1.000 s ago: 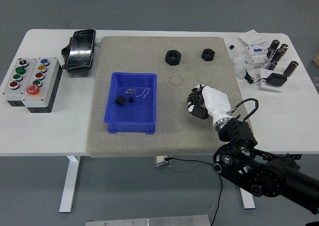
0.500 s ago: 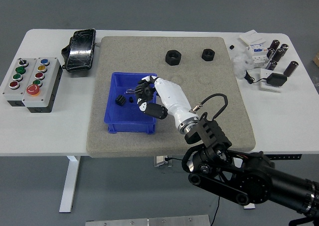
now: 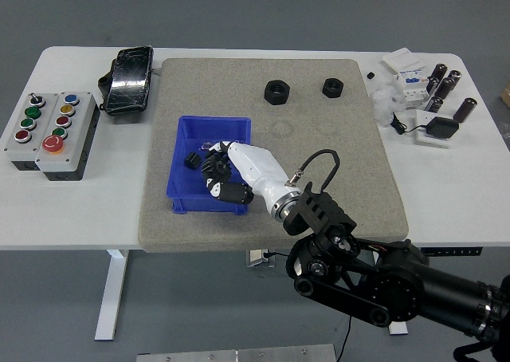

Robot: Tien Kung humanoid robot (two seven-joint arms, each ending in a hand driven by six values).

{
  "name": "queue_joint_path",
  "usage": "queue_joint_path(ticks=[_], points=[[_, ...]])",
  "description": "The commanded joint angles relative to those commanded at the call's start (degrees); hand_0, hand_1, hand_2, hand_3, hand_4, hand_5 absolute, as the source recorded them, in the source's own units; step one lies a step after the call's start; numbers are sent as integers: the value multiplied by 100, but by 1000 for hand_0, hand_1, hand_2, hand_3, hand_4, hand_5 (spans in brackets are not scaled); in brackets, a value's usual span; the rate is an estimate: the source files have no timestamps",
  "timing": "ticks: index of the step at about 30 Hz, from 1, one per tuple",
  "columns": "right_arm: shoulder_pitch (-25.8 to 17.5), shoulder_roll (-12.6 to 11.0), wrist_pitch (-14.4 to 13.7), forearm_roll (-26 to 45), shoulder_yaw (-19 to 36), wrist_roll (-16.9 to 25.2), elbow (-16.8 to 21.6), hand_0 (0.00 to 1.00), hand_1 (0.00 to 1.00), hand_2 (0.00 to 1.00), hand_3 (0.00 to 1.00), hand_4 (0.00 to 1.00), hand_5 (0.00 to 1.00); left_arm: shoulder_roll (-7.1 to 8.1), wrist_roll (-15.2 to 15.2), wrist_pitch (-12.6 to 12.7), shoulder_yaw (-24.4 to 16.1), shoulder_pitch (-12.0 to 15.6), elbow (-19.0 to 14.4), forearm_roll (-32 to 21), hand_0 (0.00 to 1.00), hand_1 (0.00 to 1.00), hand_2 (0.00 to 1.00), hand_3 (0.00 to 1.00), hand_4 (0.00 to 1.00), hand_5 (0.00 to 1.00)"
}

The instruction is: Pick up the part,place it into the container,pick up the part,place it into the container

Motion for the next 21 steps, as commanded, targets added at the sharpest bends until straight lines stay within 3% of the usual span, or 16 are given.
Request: queue_joint_path(ticks=[14, 21], points=[[-52, 3, -191, 102, 57, 167, -31, 762, 806, 824, 818, 998, 562, 10, -13, -3, 29, -3, 0, -18, 628, 550, 535, 627, 700, 542], [-310, -142, -901, 46, 554, 380, 182, 721, 756, 778, 775, 959, 528, -1, -25, -1, 65, 8, 0, -56, 628, 550, 535, 625, 700, 544]])
